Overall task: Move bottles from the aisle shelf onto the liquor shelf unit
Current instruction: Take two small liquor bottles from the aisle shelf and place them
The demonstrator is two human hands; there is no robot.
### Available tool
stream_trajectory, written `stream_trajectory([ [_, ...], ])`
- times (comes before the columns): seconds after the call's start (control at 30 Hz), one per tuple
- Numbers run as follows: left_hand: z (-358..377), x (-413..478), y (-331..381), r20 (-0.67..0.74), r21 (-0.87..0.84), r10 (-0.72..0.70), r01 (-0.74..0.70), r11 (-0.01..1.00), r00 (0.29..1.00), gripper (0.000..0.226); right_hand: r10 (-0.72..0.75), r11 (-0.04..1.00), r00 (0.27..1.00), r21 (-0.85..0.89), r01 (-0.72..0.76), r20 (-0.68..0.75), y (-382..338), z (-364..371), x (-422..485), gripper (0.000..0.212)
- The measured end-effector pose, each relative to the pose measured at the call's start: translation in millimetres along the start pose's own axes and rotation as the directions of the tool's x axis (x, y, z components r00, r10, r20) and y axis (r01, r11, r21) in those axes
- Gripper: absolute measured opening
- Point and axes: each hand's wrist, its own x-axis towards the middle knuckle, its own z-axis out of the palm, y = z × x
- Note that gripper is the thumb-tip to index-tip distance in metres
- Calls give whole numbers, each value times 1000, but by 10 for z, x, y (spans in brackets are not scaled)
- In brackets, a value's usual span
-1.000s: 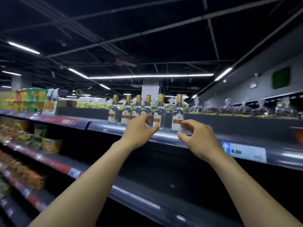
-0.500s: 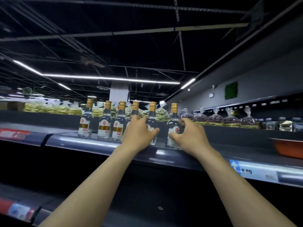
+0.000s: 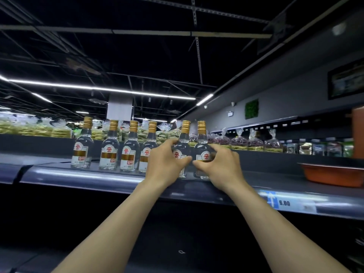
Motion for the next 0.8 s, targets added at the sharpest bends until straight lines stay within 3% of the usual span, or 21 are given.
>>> stream_trajectory([
  [0.1, 32, -30, 183, -12, -89, 62, -63, 994, 998, 68, -35, 999, 996, 30, 38, -79, -2, -231, -64, 43],
  [0.23, 46, -132, 700, 3, -178, 106, -104, 978, 994, 29, -64, 998, 989, 8, 66, -137, 55, -813, -201, 39],
  [0.27, 56, -186, 870, 15, -199, 125, -120, 973, 992, 27, -71, 997, 986, 0, 72, -154, 83, -992, -262, 40],
  [0.33, 106, -337, 1225, 42, -234, 160, -146, 961, 986, 31, -66, 998, 979, -4, 67, -194, 167, -1374, -417, 46],
  [0.4, 203, -573, 1587, 80, -265, 177, -150, 953, 981, 36, -52, 999, 976, -7, 52, -211, 324, -1794, -637, 38],
  [0.53, 597, -1288, 2285, 224, -340, 170, -87, 936, 960, 36, 12, 998, 983, -52, -22, -185, 801, -2696, -1323, 40],
  [0.8, 1783, -3201, 3841, 508, -554, 226, 114, 825, 831, 44, 251, 937, 928, -172, -304, -275, 1793, -4561, -2989, 49],
])
